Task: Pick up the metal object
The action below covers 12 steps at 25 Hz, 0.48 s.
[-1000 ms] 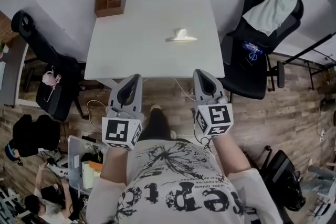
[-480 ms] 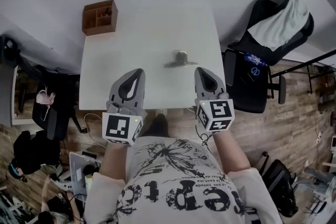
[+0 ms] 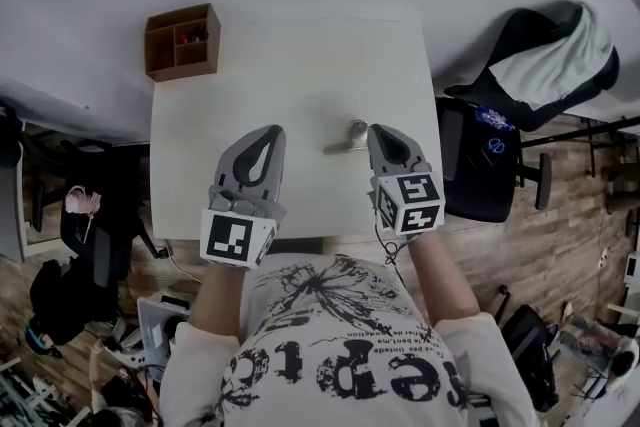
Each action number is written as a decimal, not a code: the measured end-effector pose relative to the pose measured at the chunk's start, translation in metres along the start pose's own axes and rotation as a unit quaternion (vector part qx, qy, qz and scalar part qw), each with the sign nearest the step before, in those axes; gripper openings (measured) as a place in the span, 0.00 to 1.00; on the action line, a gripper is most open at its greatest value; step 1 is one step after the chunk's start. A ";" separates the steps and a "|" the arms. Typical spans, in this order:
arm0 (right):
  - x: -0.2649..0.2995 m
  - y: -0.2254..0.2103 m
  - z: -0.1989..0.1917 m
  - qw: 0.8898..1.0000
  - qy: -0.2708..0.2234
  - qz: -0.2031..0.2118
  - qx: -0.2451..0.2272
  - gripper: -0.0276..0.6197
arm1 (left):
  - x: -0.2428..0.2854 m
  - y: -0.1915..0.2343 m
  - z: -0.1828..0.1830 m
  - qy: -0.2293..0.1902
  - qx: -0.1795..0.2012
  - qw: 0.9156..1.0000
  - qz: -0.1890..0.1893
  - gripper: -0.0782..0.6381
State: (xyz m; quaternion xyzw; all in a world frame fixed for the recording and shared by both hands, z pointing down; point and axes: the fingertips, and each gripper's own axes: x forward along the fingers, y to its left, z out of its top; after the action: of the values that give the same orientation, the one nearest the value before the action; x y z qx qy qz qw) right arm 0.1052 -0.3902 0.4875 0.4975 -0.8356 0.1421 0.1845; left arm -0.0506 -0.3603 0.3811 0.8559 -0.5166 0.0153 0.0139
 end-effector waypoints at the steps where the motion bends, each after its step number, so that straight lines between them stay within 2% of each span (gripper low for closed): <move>1: 0.009 -0.001 -0.007 1.000 0.014 0.000 -0.001 0.03 | 0.003 0.002 -0.005 0.001 -0.003 1.000 -0.006 0.13; 3: 0.026 -0.005 -0.024 0.999 0.042 -0.003 0.000 0.04 | 0.010 0.008 -0.016 0.005 -0.009 1.000 -0.011 0.13; 5: 0.043 -0.008 -0.042 0.997 0.073 -0.002 0.005 0.18 | 0.018 0.015 -0.025 0.008 -0.015 1.000 -0.013 0.13; 6: 0.050 -0.009 -0.051 0.996 0.087 -0.002 0.007 0.22 | 0.021 0.018 -0.030 0.011 -0.018 1.000 -0.013 0.13; 12: 0.080 -0.023 -0.097 0.988 0.147 -0.030 0.021 0.40 | 0.037 0.031 -0.055 0.039 -0.028 0.999 -0.019 0.13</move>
State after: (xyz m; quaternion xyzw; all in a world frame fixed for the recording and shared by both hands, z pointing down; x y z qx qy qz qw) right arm 0.1070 -0.4220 0.6112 0.5000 -0.7809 0.2251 0.2991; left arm -0.0618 -0.4049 0.4381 0.8635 -0.4998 0.0336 0.0585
